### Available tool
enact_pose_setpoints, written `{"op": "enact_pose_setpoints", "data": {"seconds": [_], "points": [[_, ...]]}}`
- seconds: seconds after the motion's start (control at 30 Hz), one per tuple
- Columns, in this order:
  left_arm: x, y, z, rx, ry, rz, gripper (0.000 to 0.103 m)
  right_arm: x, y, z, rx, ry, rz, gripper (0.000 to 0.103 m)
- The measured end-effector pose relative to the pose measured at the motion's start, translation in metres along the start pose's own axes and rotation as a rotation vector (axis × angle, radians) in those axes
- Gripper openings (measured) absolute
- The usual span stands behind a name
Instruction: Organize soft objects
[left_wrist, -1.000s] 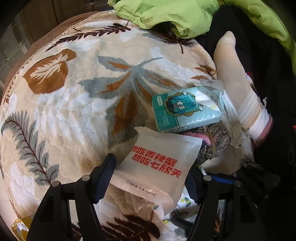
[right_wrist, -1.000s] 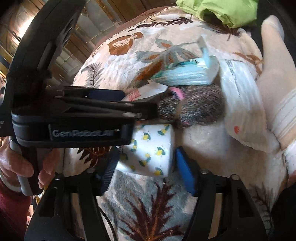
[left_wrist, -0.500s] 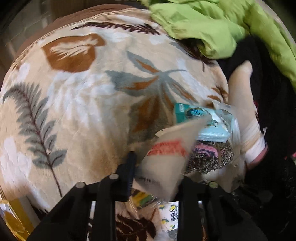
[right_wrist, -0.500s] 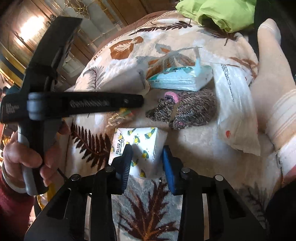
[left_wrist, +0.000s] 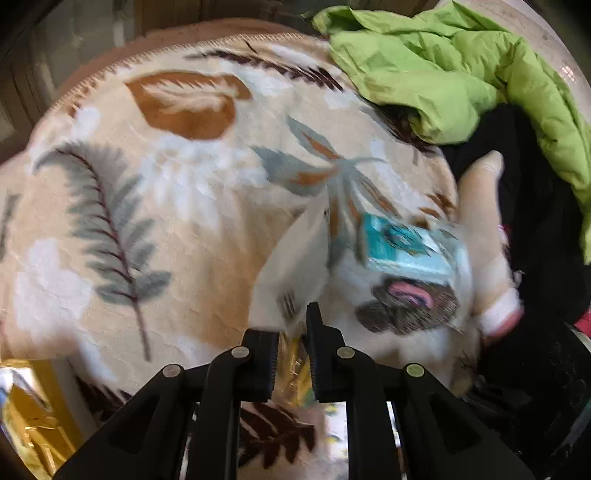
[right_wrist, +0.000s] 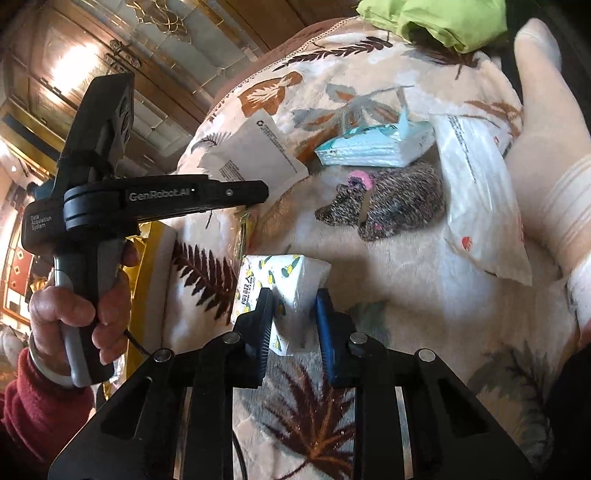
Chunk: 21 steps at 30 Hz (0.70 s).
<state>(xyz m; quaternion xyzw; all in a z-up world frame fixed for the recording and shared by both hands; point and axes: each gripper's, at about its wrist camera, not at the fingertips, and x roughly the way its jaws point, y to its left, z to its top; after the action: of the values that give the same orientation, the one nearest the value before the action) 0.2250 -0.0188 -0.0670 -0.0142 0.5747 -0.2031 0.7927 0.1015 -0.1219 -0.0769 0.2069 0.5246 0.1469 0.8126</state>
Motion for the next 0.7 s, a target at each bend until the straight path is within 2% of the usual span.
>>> {"op": "enact_pose_setpoints", "data": {"seconds": [0.23, 0.4, 0.53, 0.6, 0.7], "points": [[0.002, 0.009, 0.003, -0.073, -0.006, -0.004, 0.012, -0.007, -0.002, -0.003, 0.009, -0.001, 0.012, 0.022], [-0.007, 0.006, -0.002, -0.063, 0.001, -0.021, 0.008, -0.015, -0.004, 0.001, 0.032, -0.015, 0.046, 0.022], [-0.018, 0.006, -0.01, -0.068, 0.003, -0.046, 0.008, -0.021, -0.006, 0.001, 0.048, -0.023, 0.064, 0.022], [-0.015, 0.005, -0.014, -0.066, 0.041, -0.081, 0.008, -0.025, -0.006, 0.0, 0.043, -0.03, 0.058, 0.022], [-0.012, 0.005, -0.017, -0.09, 0.028, -0.082, 0.009, -0.028, -0.011, -0.001, 0.063, -0.029, 0.058, 0.022]]}}
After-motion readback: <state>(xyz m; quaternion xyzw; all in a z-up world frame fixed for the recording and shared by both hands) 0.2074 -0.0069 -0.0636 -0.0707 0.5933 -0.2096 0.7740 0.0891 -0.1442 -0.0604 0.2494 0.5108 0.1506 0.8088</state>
